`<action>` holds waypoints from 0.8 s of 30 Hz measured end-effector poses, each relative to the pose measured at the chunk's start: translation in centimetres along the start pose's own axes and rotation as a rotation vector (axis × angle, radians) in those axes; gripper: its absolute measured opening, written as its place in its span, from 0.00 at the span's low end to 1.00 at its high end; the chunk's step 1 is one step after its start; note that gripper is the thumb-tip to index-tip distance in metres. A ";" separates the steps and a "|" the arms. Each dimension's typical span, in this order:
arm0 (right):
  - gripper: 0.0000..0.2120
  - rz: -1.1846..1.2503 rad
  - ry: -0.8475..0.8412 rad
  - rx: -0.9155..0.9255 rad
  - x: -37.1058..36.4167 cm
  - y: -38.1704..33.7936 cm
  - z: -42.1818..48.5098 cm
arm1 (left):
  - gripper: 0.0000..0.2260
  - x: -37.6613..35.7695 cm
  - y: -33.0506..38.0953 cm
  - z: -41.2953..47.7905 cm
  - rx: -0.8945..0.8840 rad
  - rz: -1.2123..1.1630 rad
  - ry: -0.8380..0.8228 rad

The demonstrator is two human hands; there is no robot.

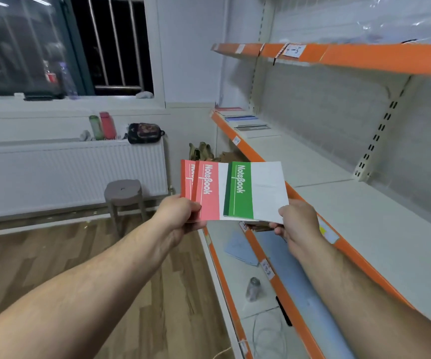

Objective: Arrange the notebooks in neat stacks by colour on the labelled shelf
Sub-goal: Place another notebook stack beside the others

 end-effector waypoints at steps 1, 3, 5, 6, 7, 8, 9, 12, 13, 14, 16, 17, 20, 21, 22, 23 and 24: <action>0.20 0.003 -0.015 -0.002 -0.8 0.0 1.1 | 0.07 0.1 0.3 1.0 -0.001 -0.002 0.007; 0.18 0.002 -0.048 -0.010 -2.7 0.1 3.2 | 0.07 0.6 0.9 3.1 -0.004 -0.016 0.017; 0.17 -0.004 -0.064 -0.024 -4.6 0.1 5.3 | 0.07 1.1 1.6 5.4 -0.001 -0.036 0.030; 0.17 -0.007 -0.069 -0.031 -5.7 0.2 6.2 | 0.07 1.5 1.9 6.6 0.004 -0.041 0.034; 0.17 -0.012 -0.073 -0.034 -6.8 0.1 7.1 | 0.07 1.8 2.2 8.0 0.007 -0.045 0.035; 0.17 -0.016 -0.079 -0.035 -7.9 0.1 8.1 | 0.07 2.2 2.5 9.5 0.010 -0.046 0.031; 0.17 -0.016 -0.084 -0.034 -9.0 0.0 9.2 | 0.06 2.6 2.9 11.0 0.011 -0.048 0.026; 0.17 -0.021 -0.065 -0.029 -12.7 -0.1 13.2 | 0.06 3.9 4.2 16.3 0.008 -0.052 0.012; 0.16 -0.038 -0.054 -0.024 -14.0 -0.1 14.6 | 0.06 4.4 4.8 18.2 0.011 -0.053 0.003; 0.16 -0.052 -0.047 -0.018 -15.3 -0.2 15.9 | 0.06 4.9 5.3 20.0 0.016 -0.054 -0.011; 0.16 -0.070 -0.034 -0.017 -18.0 -0.3 18.6 | 0.07 5.9 6.8 23.8 0.027 -0.052 -0.042; 0.15 -0.078 -0.024 -0.023 -19.4 -0.6 19.9 | 0.08 6.4 7.7 25.7 0.032 -0.043 -0.053; 0.15 -0.080 0.008 -0.018 -23.5 -1.7 23.3 | 0.10 8.0 10.3 31.2 0.025 -0.005 -0.075; 0.14 -0.069 0.013 -0.011 -24.9 -2.1 24.3 | 0.10 8.5 11.2 32.9 0.023 -0.003 -0.083; 0.14 -0.059 0.015 -0.007 -26.1 -2.5 25.2 | 0.10 8.8 12.0 34.6 0.024 -0.004 -0.084; 0.14 -0.051 0.016 -0.005 -27.3 -2.8 26.0 | 0.10 9.1 12.6 36.2 0.029 -0.002 -0.081; 0.14 -0.049 0.018 -0.011 -28.3 -3.1 26.8 | 0.10 9.3 13.2 37.6 0.039 0.004 -0.077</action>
Point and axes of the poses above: each hand's wrist, its own z-axis towards the middle knuckle, its own x-axis out of the back of the hand, y = z × x, the point moved 1 cm from there along z, towards the middle knuckle, and after that the axes turned 1 degree about -y, right-handed, at the moved point
